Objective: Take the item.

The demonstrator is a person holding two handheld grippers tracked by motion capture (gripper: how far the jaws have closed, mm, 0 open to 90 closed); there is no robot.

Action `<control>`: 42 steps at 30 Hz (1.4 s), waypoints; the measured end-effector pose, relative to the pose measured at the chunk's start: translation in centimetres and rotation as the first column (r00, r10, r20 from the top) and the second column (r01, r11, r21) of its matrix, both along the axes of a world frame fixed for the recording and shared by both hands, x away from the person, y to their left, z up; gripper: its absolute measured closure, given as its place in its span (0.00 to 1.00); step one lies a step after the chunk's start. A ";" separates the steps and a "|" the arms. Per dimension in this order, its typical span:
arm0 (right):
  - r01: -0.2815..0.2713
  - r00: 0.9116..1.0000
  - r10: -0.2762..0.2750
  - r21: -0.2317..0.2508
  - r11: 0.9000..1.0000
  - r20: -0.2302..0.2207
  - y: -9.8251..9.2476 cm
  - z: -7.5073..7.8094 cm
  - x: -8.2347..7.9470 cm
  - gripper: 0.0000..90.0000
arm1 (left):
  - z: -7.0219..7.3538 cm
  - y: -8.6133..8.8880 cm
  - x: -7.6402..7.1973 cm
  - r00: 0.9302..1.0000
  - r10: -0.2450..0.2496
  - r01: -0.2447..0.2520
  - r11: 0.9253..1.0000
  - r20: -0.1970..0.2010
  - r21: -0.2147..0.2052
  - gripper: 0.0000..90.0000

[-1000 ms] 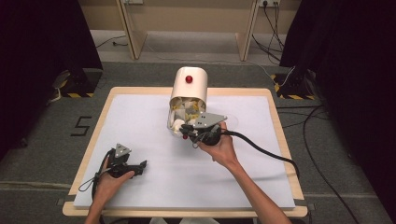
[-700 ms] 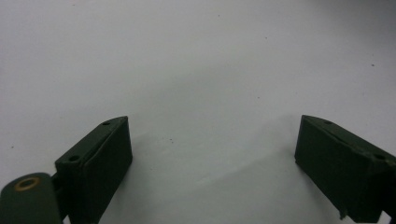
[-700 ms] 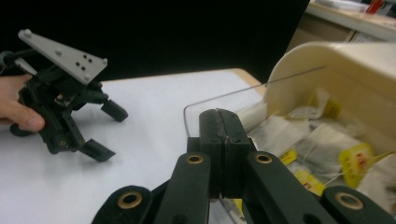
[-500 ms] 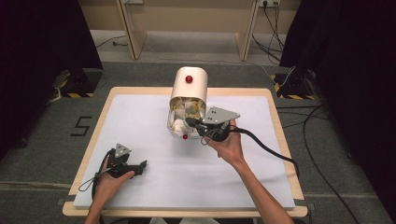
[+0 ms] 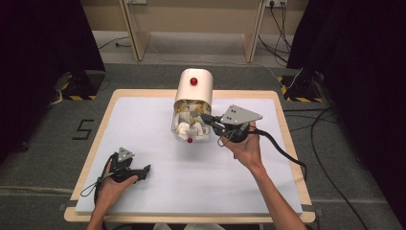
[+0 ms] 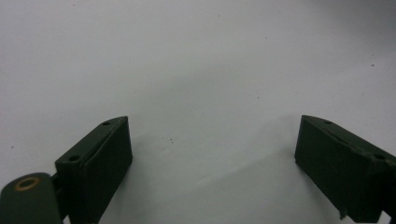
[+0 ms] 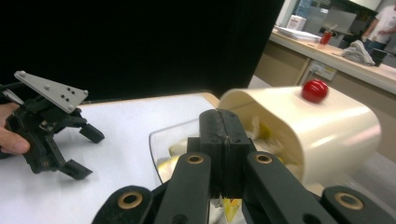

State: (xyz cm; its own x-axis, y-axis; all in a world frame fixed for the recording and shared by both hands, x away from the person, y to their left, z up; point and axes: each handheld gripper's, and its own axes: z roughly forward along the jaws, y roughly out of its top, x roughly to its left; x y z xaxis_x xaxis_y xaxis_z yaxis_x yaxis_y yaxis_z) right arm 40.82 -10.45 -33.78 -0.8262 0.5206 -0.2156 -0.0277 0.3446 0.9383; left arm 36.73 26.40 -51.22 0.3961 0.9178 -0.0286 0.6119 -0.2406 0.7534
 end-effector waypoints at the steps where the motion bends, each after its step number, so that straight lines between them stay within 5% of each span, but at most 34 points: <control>1: 0.007 1.000 -0.007 -0.006 1.000 0.002 -0.3 0.0 0.1 1.00 | 0.0 0.0 0.0 1.000 0.000 0.000 1.000 0.000 0.000 0.11; 17: 0.130 0.991 -0.129 0.005 0.992 -0.041 -5.6 -0.6 0.5 1.00 | 0.0 0.0 0.0 1.000 0.000 0.000 1.000 0.000 0.000 0.11; 42: 0.233 0.966 -0.233 -0.013 0.972 -0.112 -7.7 -3.6 3.8 1.00 | 0.0 0.0 0.0 1.000 0.000 0.000 1.000 0.000 0.000 0.11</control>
State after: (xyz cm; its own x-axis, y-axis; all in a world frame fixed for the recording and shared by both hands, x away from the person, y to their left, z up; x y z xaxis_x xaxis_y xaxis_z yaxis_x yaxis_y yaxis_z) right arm 44.65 -18.19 -37.34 -0.7013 0.7012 -0.1285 0.1586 0.3291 0.9309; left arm 36.73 26.40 -51.23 0.3961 0.9178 -0.0285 0.6117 -0.2405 0.7536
